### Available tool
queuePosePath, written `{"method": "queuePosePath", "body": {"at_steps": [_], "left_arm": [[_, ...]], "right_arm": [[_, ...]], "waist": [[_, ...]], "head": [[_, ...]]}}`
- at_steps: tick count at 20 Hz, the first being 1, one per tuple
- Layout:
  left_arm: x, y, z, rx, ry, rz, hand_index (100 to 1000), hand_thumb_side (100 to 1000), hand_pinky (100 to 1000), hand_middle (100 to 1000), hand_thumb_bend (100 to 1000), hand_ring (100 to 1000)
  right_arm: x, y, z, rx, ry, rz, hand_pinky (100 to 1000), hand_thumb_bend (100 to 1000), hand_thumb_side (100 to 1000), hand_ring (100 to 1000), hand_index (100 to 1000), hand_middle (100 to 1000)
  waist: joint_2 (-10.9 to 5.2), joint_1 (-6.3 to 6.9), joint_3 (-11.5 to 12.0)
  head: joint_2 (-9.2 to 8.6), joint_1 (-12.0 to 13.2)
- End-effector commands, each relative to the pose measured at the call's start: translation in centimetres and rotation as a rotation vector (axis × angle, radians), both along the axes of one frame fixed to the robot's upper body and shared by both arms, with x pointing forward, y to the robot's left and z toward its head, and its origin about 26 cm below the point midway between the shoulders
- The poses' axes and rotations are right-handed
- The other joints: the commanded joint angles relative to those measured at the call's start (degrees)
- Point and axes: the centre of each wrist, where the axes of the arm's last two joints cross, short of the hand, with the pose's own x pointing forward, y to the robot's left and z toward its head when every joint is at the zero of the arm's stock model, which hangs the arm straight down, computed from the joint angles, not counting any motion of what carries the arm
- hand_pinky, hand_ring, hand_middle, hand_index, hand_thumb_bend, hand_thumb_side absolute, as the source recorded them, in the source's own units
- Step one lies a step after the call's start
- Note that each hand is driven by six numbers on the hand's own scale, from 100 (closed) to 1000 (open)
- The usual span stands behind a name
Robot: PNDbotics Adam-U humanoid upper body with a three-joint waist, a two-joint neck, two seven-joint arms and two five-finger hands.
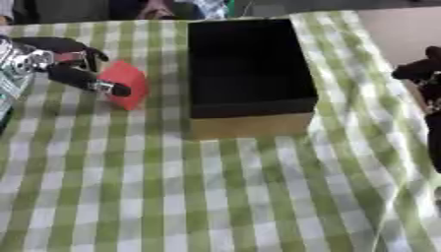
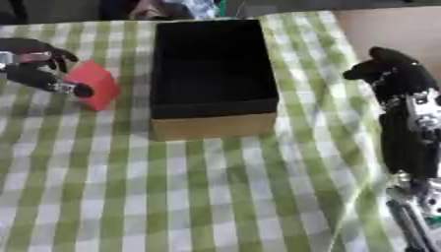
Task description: Pick up objects on the table and place them in the box.
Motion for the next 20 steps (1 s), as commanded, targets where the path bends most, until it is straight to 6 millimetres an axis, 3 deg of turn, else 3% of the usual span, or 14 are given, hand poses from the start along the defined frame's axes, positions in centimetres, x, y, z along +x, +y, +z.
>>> {"method": "queuePosePath", "body": {"at_steps": [1, 17, 20], "left_arm": [[0.1, 0.2, 1.2, 0.024, -0.068, 0.026, 1000, 1000, 682, 772, 1000, 852], [1.2, 0.3, -0.4, -0.078, -0.025, 0.079, 977, 1000, 696, 750, 1000, 830], [1.3, 0.3, -0.7, -0.09, -0.03, 0.092, 957, 1000, 692, 742, 965, 822]], "right_arm": [[-0.2, 0.1, 0.7, -0.003, -0.019, 0.01, 843, 100, 883, 666, 793, 607], [-0.2, 0.4, 0.3, 0.003, 0.003, 0.006, 848, 100, 882, 667, 792, 603], [-0.1, 0.5, 0.3, 0.003, 0.004, 0.008, 849, 100, 881, 667, 791, 602]], "waist": [[-1.14, 0.76, -0.07], [-0.28, 1.21, -0.71], [-0.01, 1.3, -0.86]], "head": [[0.68, 0.21], [1.24, 0.35], [1.11, 0.43]]}}
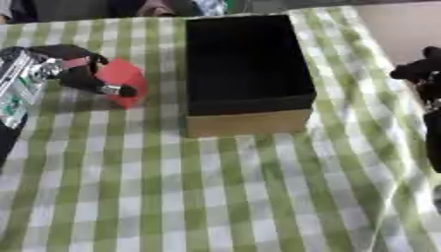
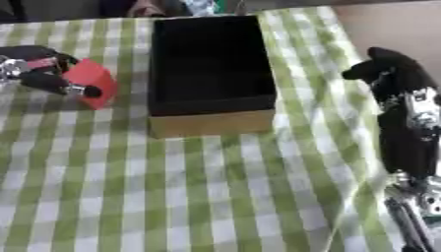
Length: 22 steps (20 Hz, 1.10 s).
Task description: Pick up objects on the table and place them in the box.
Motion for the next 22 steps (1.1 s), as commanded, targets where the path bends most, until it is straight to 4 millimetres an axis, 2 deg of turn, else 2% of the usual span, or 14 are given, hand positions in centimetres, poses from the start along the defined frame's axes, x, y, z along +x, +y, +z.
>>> {"method": "queuePosePath", "body": {"at_steps": [1, 3, 8, 11, 12, 15, 19, 22], "left_arm": [[0.0, 0.3, 1.3, -0.021, -0.035, 0.019, 950, 1000, 691, 738, 957, 818], [0.1, 0.4, 1.1, -0.032, -0.038, 0.022, 920, 1000, 685, 708, 925, 797], [0.2, 0.4, 0.8, -0.071, -0.037, 0.015, 781, 1000, 641, 569, 625, 689], [0.2, 0.4, 0.8, -0.087, -0.038, 0.017, 730, 992, 600, 515, 494, 617], [0.2, 0.4, 0.9, -0.091, -0.038, 0.016, 716, 974, 582, 501, 422, 599], [0.0, 0.4, 1.5, -0.108, -0.037, 0.003, 696, 887, 546, 479, 290, 562], [-0.5, 0.3, 2.3, -0.134, -0.042, -0.016, 677, 755, 541, 464, 138, 544], [-0.8, 0.4, 2.9, -0.139, -0.053, -0.023, 685, 674, 541, 471, 100, 547]], "right_arm": [[-0.2, 0.2, 0.6, -0.011, -0.02, 0.005, 849, 100, 881, 667, 791, 602], [-0.2, 0.2, 0.6, -0.011, -0.018, 0.006, 850, 100, 881, 667, 790, 602], [-0.2, 0.3, 0.5, -0.006, -0.011, 0.001, 851, 100, 882, 667, 790, 601], [-0.2, 0.3, 0.4, -0.006, -0.008, -0.001, 851, 100, 883, 668, 789, 601], [-0.2, 0.3, 0.4, -0.006, -0.007, -0.002, 851, 100, 883, 668, 789, 601], [-0.2, 0.3, 0.3, -0.006, -0.002, -0.004, 852, 100, 885, 668, 789, 601], [-0.3, 0.3, 0.2, -0.003, 0.008, -0.006, 853, 100, 887, 669, 788, 600], [-0.3, 0.2, 0.1, -0.002, 0.012, -0.008, 853, 100, 889, 669, 788, 600]], "waist": [[-0.01, 0.74, -0.2], [0.18, 0.77, -0.32], [0.46, 0.75, -0.4], [0.42, 0.72, -0.43], [0.39, 0.71, -0.41], [0.23, 0.78, -0.28], [-0.04, 0.78, -0.16], [-0.28, 0.73, -0.07]], "head": [[0.61, 0.3], [0.66, 0.33], [0.91, 0.34], [1.22, 0.31], [1.33, 0.26], [1.54, 0.14], [1.44, 0.02], [1.29, -0.13]]}}
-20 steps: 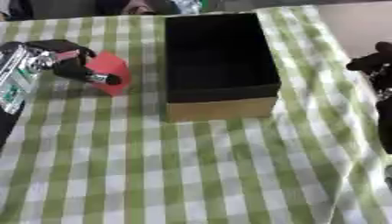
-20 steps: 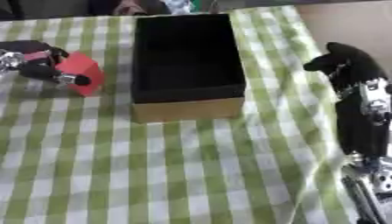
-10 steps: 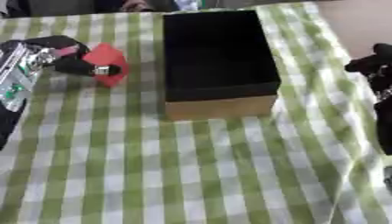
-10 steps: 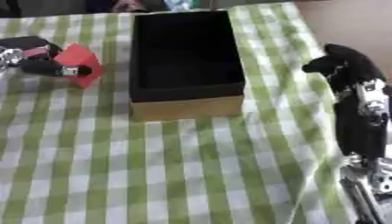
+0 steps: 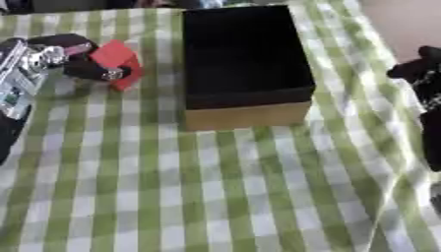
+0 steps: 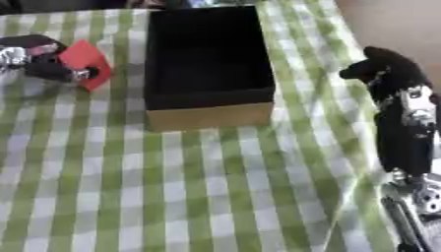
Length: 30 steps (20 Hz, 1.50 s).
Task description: Pick up objects on the table and place them in the box.
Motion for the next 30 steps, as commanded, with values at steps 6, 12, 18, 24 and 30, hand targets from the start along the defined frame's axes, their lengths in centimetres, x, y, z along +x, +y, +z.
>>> {"method": "queuePosePath", "body": {"at_steps": [6, 12, 18, 24, 30], "left_arm": [[-1.5, 0.9, 3.8, 0.026, -0.093, -0.018, 729, 620, 549, 508, 100, 571], [-2.8, 0.8, 5.6, 0.022, -0.165, -0.042, 722, 631, 555, 520, 100, 578], [-3.7, 0.3, 6.8, -0.003, -0.212, -0.072, 723, 658, 568, 580, 100, 597], [-3.7, 0.1, 6.4, -0.036, -0.159, -0.094, 851, 678, 625, 843, 100, 800], [-3.6, -0.1, 6.0, -0.039, -0.117, -0.125, 965, 655, 707, 973, 100, 916]], "right_arm": [[-0.3, -0.2, 0.5, -0.01, -0.015, -0.005, 853, 100, 889, 670, 787, 601], [-0.3, -0.3, 0.5, -0.005, -0.014, -0.005, 853, 100, 890, 671, 787, 601], [-0.3, -0.3, 0.5, 0.002, -0.014, -0.006, 853, 100, 890, 672, 787, 602], [-0.3, -0.3, 0.4, 0.006, -0.008, -0.004, 854, 100, 894, 670, 788, 601], [-0.3, -0.2, 0.3, 0.01, -0.004, -0.005, 856, 100, 894, 667, 788, 599]], "waist": [[-1.35, 0.44, 0.4], [-1.87, 0.33, 0.47], [-2.17, 0.23, 0.38], [-2.08, 0.13, 0.38], [-1.87, -0.06, 0.41]], "head": [[0.09, -0.42], [-0.34, -0.76], [-0.71, -1.05], [-0.88, -1.1], [-0.68, -1.11]]}}
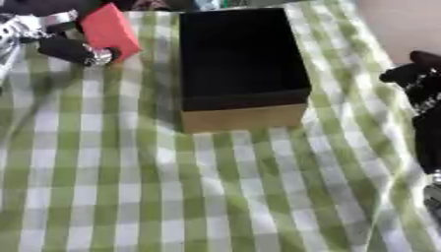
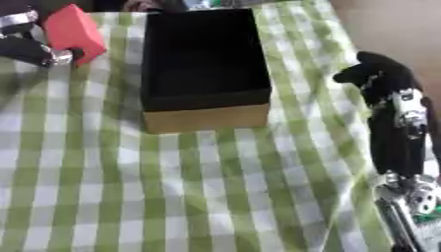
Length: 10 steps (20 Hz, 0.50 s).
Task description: Pick up objects on the table and place them in the box.
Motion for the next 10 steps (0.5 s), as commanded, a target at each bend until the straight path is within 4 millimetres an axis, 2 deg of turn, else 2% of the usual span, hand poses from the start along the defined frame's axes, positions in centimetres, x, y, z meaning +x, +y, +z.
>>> {"method": "queuePosePath", "body": {"at_steps": [1, 7, 8, 10], "left_arm": [[-0.41, 0.48, 1.24, 0.011, -0.023, -0.005, 967, 646, 710, 977, 100, 920], [-0.26, 0.36, 0.87, 0.027, -0.018, -0.01, 987, 628, 714, 991, 100, 926], [-0.26, 0.35, 0.88, 0.023, -0.02, -0.011, 948, 627, 708, 941, 100, 898], [-0.31, 0.36, 1.06, -0.001, -0.038, -0.005, 826, 602, 650, 690, 100, 717]], "right_arm": [[-0.22, -0.1, 0.52, -0.002, -0.017, 0.0, 856, 100, 894, 667, 788, 599], [-0.22, -0.04, 0.48, -0.001, -0.015, 0.002, 857, 100, 895, 666, 789, 596], [-0.23, -0.04, 0.45, 0.0, -0.013, 0.001, 857, 100, 895, 666, 789, 596], [-0.25, -0.05, 0.42, 0.001, -0.011, -0.001, 857, 100, 895, 667, 789, 596]], "waist": [[-1.76, -0.09, 0.01], [-1.65, -0.14, -0.02], [-1.66, -0.14, -0.03], [-1.68, -0.11, -0.06]], "head": [[-0.1, -0.11], [-0.08, -0.16], [-0.09, -0.19], [-0.12, -0.23]]}}
